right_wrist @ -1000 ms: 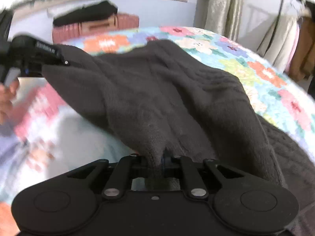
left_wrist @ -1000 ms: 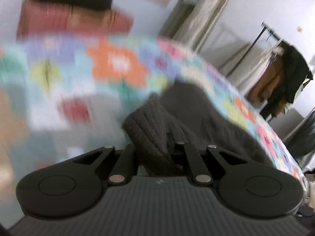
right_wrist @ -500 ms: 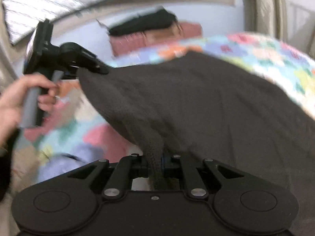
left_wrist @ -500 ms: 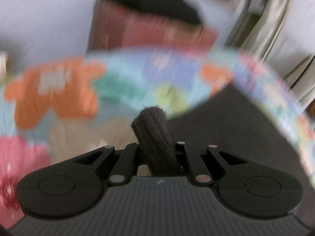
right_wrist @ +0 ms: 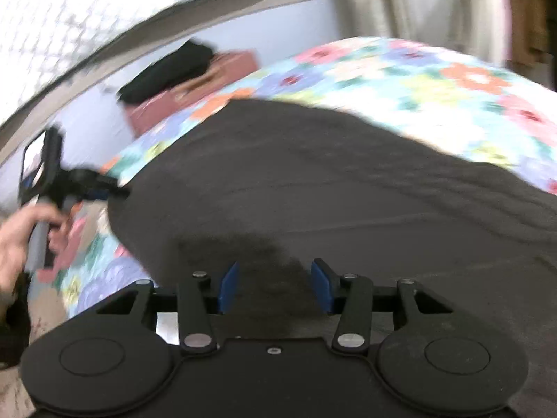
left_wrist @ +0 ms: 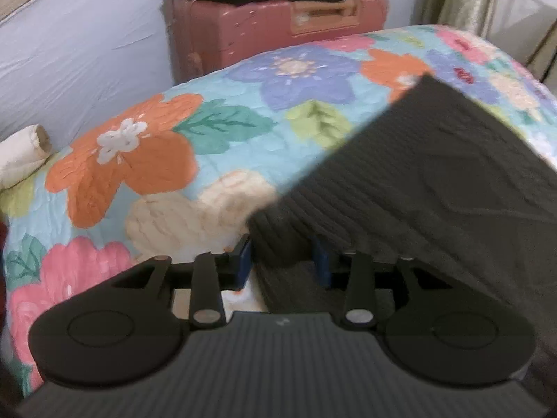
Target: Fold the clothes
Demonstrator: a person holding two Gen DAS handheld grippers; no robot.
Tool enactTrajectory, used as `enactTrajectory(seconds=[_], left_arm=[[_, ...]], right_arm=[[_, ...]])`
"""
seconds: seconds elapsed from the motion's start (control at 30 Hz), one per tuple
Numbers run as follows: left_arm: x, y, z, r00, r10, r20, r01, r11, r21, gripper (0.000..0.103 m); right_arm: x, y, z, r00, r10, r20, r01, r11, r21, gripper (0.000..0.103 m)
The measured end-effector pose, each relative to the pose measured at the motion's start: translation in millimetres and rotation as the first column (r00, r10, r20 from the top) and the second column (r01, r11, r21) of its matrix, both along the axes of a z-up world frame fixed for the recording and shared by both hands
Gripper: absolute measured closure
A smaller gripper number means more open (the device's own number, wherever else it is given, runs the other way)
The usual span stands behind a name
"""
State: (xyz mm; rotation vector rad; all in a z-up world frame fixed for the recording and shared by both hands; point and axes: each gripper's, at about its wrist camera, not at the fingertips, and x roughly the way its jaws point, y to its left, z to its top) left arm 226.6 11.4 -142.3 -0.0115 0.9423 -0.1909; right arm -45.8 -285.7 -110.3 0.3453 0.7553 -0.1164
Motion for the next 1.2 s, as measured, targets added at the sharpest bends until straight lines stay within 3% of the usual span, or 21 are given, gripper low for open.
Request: enactTrajectory(seconds=[0.1,0.2,0.27,0.33,0.4,0.5,0.57,0.63,0.7,0.77,0.83,0.9,1.07,1.17,1.2], left_arm=[[-14,2,14,1.000,-0.001,0.016,0.002,0.999,-0.048,0.056],[-35,-6,24,0.996,-0.080,0.028,0.083,0.989,-0.120,0.054],[-51,-20,26,0.988,-0.154,0.004,0.150,0.954,-0.259,0.045],[-69,-48,23,0.967,-0.254,-0.032,0.225,0.903,-0.365,0.045],[-98,-86,22,0.920,-0.391,-0.020,0.351,0.847,-0.399,0.044],[-144,-143,16,0.816,-0.576,-0.037,0.505,0.744,-0.438,0.044],[-169,-174,7,0.744,-0.664,-0.072,0.561,0.680,-0.473,0.044],[-186,-201,2,0.689,-0.718,-0.105,0.593,0.641,-0.487,0.044],[-197,-222,2,0.654,-0.748,-0.112,0.630,0.621,-0.466,0.042],[-207,-236,4,0.631,-0.769,-0.103,0.660,0.601,-0.451,0.027],[-215,-246,4,0.593,-0.799,-0.094,0.696,0.568,-0.438,0.020],[-219,-252,1,0.586,-0.805,-0.097,0.715,0.569,-0.407,0.017],[-217,-259,-10,0.617,-0.779,-0.109,0.713,0.613,-0.341,0.017],[-214,-258,-11,0.625,-0.776,-0.089,0.709,0.612,-0.351,0.017],[-213,-256,-10,0.626,-0.776,-0.081,0.708,0.608,-0.358,0.017]], right_arm=[[-33,-27,20,0.994,-0.107,0.024,0.106,0.994,0.006,0.047],[-63,-48,35,0.980,-0.199,-0.006,0.199,0.979,-0.047,0.043],[-84,-63,38,0.963,-0.263,-0.050,0.258,0.962,-0.092,0.042],[-105,-75,37,0.947,-0.308,-0.092,0.300,0.950,-0.092,0.042],[-128,-84,32,0.931,-0.343,-0.128,0.336,0.939,-0.073,0.042],[-165,-92,19,0.909,-0.398,-0.123,0.397,0.917,-0.035,0.042],[-184,-104,10,0.890,-0.442,-0.112,0.443,0.896,-0.009,0.042],[-194,-118,3,0.875,-0.472,-0.110,0.475,0.880,0.004,0.042],[-200,-133,-2,0.858,-0.501,-0.110,0.504,0.863,0.005,0.042],[-200,-144,-4,0.829,-0.549,-0.109,0.551,0.835,-0.015,0.041],[-203,-157,-8,0.805,-0.582,-0.115,0.584,0.812,-0.026,0.039],[-204,-172,-14,0.798,-0.591,-0.120,0.593,0.805,-0.018,0.038],[-201,-213,-39,0.792,-0.599,-0.121,0.611,0.781,0.127,0.035],[-190,-228,-57,0.779,-0.610,-0.145,0.627,0.761,0.167,0.031],[-183,-227,-60,0.785,-0.600,-0.157,0.618,0.774,0.134,0.031]])
